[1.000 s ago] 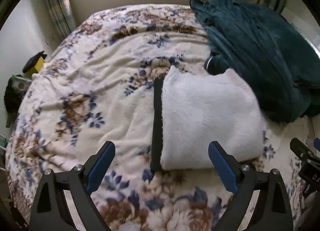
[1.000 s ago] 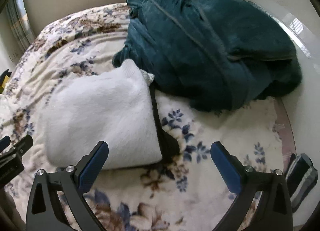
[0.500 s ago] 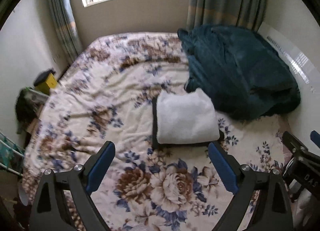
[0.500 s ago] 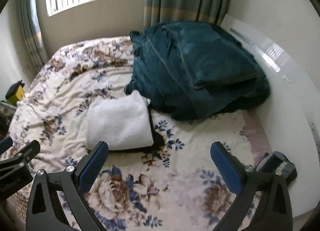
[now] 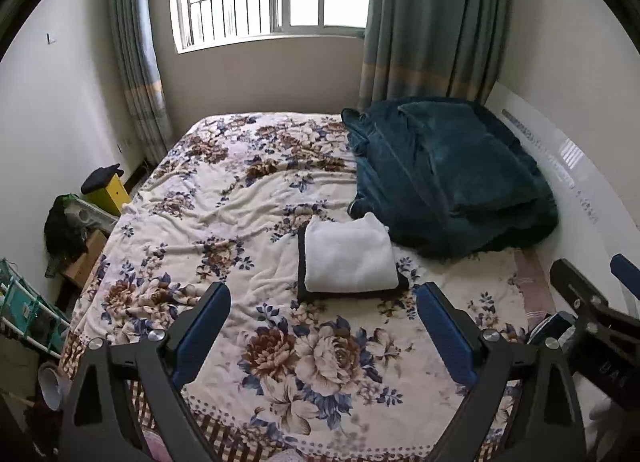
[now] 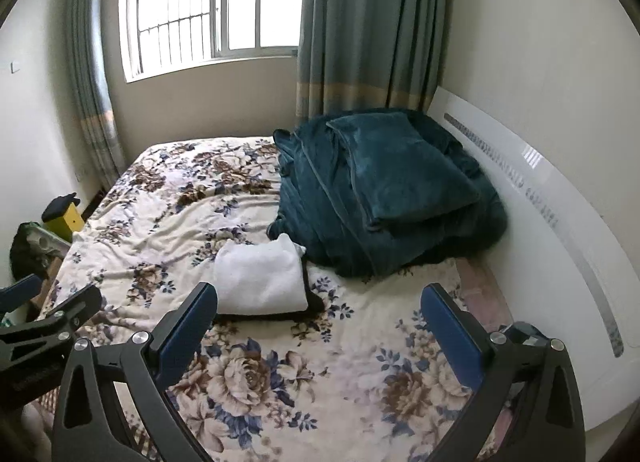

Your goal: Fold small clothes

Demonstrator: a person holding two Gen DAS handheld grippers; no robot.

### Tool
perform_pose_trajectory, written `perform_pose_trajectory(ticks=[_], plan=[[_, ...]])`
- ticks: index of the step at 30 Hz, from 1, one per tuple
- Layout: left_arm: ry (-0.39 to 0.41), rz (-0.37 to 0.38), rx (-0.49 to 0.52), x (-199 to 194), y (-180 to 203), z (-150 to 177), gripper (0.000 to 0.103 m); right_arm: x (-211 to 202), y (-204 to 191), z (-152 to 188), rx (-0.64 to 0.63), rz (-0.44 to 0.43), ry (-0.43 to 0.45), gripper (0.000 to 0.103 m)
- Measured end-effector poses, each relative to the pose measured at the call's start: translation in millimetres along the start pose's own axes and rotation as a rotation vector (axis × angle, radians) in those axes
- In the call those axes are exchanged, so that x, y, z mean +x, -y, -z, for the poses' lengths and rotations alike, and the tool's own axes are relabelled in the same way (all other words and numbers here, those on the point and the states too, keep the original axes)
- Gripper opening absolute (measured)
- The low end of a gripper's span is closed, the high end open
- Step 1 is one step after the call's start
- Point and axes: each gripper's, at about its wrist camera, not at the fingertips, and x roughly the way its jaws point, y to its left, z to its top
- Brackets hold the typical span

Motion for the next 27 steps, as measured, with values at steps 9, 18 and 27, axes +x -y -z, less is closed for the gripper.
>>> perform_pose_trajectory(ticks=[9,18,27], plan=[[0.054,-0.009,-0.009,-41.8,2.7,4.1,0.095,-55.7,20.6,4.5,0.014,-0.015,0.036,0.103],[0.069,-0.014,-0.02,-54.8,6.2,9.6,0.103,-63.3,26.6,-0.5,-0.012,-0.022,0.057,0.103],[0.066,-0.027,-0.013,-62.3,7.6,13.1,0.103,-68.0,28.8,-4.2,-0.022,-0.046,0.057,0.103]])
